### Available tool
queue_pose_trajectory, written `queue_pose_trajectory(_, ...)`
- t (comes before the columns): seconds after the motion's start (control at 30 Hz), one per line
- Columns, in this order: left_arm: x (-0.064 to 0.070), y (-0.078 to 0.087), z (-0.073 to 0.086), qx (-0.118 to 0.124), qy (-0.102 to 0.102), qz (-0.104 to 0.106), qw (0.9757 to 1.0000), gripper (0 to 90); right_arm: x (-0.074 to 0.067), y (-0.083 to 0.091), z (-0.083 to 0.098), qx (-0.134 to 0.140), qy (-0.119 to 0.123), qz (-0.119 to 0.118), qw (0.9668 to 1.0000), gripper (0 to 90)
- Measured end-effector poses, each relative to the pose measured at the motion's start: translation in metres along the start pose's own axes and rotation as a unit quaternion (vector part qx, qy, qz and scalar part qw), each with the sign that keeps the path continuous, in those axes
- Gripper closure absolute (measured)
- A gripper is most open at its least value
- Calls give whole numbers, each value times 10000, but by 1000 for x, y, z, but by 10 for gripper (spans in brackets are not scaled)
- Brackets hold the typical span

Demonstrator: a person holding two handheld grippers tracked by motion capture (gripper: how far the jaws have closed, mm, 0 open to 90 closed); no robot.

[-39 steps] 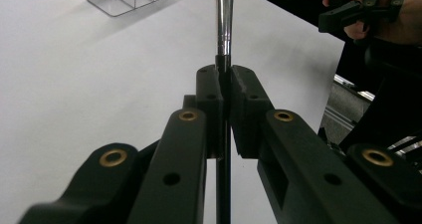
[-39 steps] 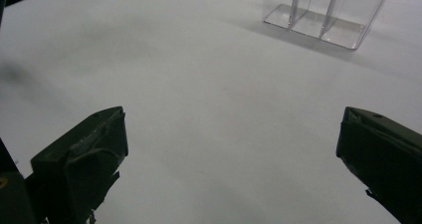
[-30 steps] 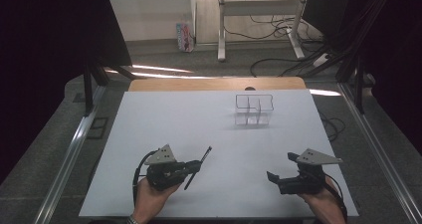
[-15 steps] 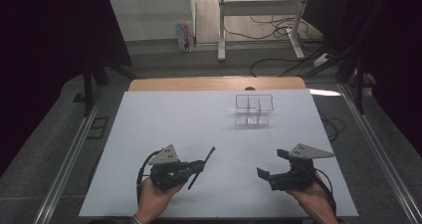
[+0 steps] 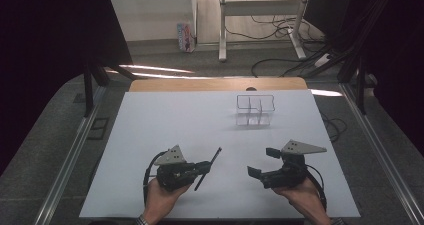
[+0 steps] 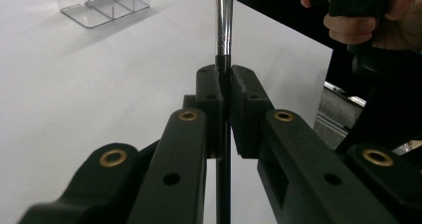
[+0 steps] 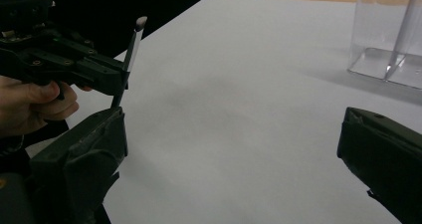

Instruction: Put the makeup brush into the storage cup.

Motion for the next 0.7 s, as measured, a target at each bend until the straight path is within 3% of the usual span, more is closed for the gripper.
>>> queue_pose_trajectory(0.33,4,-10,-1,30,40,150,9999,839,-8,-15,-7,16,-138,-246,9996,33)
queue_pose_trajectory(0.7,5,-18,-2,105,205,390,9990,839,-15,-36,-18,85,-340,-598,9976,158)
Point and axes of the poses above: each handheld gripper's, and its own axes: y roughly backward along the jaws, z roughly out of its underside, x roughly to its right, the point moved 3 cm from there along -y, roughly forward along the jaws, and after that the axes turned 9 degrees about y, right-handed, at the moved point
